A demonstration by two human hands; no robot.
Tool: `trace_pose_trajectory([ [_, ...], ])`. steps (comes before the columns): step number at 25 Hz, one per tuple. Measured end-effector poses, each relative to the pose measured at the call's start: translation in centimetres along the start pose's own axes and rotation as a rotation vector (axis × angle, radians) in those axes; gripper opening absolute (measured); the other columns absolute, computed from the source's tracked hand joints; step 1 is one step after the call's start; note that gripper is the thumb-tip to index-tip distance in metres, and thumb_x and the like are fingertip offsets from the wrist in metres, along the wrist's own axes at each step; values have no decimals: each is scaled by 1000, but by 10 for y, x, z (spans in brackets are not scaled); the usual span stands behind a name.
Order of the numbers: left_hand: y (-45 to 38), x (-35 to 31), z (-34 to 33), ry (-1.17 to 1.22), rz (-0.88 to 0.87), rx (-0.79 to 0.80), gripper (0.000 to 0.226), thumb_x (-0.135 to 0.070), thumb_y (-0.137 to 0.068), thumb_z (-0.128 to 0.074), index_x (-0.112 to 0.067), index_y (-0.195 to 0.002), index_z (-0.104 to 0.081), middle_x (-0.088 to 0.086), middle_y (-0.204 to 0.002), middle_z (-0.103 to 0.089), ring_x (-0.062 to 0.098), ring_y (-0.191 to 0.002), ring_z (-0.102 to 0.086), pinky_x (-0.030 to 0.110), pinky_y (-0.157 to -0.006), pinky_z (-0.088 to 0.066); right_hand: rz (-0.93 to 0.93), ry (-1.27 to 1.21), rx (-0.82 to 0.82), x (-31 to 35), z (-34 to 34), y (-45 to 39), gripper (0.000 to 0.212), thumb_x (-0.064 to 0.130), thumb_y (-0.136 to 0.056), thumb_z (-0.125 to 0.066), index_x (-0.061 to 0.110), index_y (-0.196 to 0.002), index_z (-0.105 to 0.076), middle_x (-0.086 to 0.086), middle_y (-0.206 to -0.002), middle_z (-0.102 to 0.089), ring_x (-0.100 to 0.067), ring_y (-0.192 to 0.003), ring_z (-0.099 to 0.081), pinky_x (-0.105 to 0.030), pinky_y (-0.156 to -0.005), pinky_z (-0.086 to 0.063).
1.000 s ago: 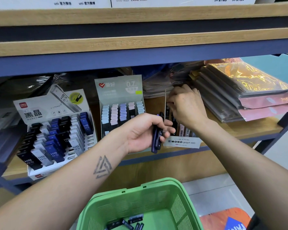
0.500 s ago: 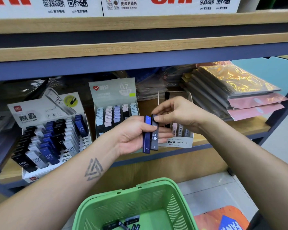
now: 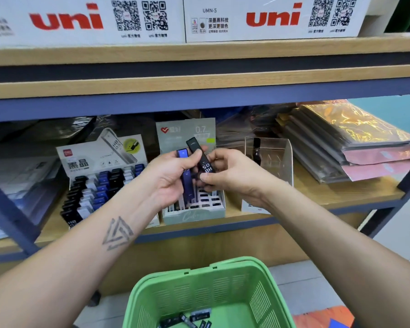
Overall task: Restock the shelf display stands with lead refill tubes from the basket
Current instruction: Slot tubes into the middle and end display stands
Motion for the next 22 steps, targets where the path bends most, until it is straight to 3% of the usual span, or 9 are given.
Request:
trace_pose_trajectory([
  [3, 8, -16, 23, -10, -32, -77, 19, -9, -95, -61, -3, -112, -66, 9, -78, -59, 15, -62, -52, 22, -46, -43, 6, -30, -41, 1, -17, -9, 21, -7, -98, -56, -4, -116, -65, -21, -101, -69, -19, -77, -68, -22, -72, -60],
  [5, 13, -30, 32, 23, -42, -79, 3, -6, -97, -57, -3, -95, -58, 5, -68, -47, 8, -43, -40, 17, -38, -32, 43, -57, -48, 10, -27, -13, 26, -8, -100, -52, 3, -117, -67, -12, -94, -67, -10, -70, -64, -16, -69, -56],
  [6, 17, -36, 36, 31, -40, -85, 10, -6, -98, -56, -6, -88, -53, 5, -67, -45, 7, -40, -38, 16, -37, -29, 68, -63, -65, 17, -28, -15, 28, -9, -100, -51, 5, -119, -67, -10, -92, -66, -9, -68, -62, -15, -68, -55],
  [10, 35, -55, 66, 85, 15, -116, 9, -17, -96, -44, -12, -89, -44, 8, -71, -44, 12, -49, -37, 19, -43, -28, 139, -40, -184, 38, -21, -23, 21, -8, -93, -63, 6, -109, -65, -11, -90, -68, -16, -69, -69, -20, -67, -56],
  [15, 48, -67, 117, 4, -18, -252, 14, -4, -103, -35, -1, -106, -48, 15, -83, -52, 21, -66, -54, 25, -53, -47, 188, 49, -242, 48, -39, -35, 16, -2, -92, -67, 9, -104, -72, -11, -100, -71, -21, -81, -75, -25, -78, -60],
  [18, 53, -80, 140, -93, -96, -308, 15, 4, -101, -46, 7, -113, -54, 18, -82, -61, 26, -75, -64, 36, -76, -57, 235, 322, -218, 60, -63, -41, 22, 4, -96, -64, 14, -115, -71, -5, -106, -70, -16, -82, -74, -23, -80, -60],
  [20, 58, -94, 153, -158, -170, -342, 23, 4, -93, -61, 5, -116, -59, 16, -83, -67, 23, -72, -69, 38, -72, -60, 293, 475, -191, 70, -79, -46, 21, 8, -93, -70, 17, -112, -70, 1, -99, -68, -13, -82, -68, -24, -80, -57],
  [22, 64, -111, 166, -335, -249, -411, 16, -4, -85, -75, -5, -99, -67, 7, -82, -68, 13, -70, -64, 26, -61, -51, 332, 541, -184, 79, -88, -52, 16, 12, -90, -74, 17, -105, -71, 2, -93, -69, -14, -84, -65, -25, -80, -53],
])
Point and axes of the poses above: each hand's wrist, its own y-axis away from the middle knuckle, its own z-axis out of the back of the hand, x = y × z, the point moved 10 cm from there along -y, towards the middle knuckle
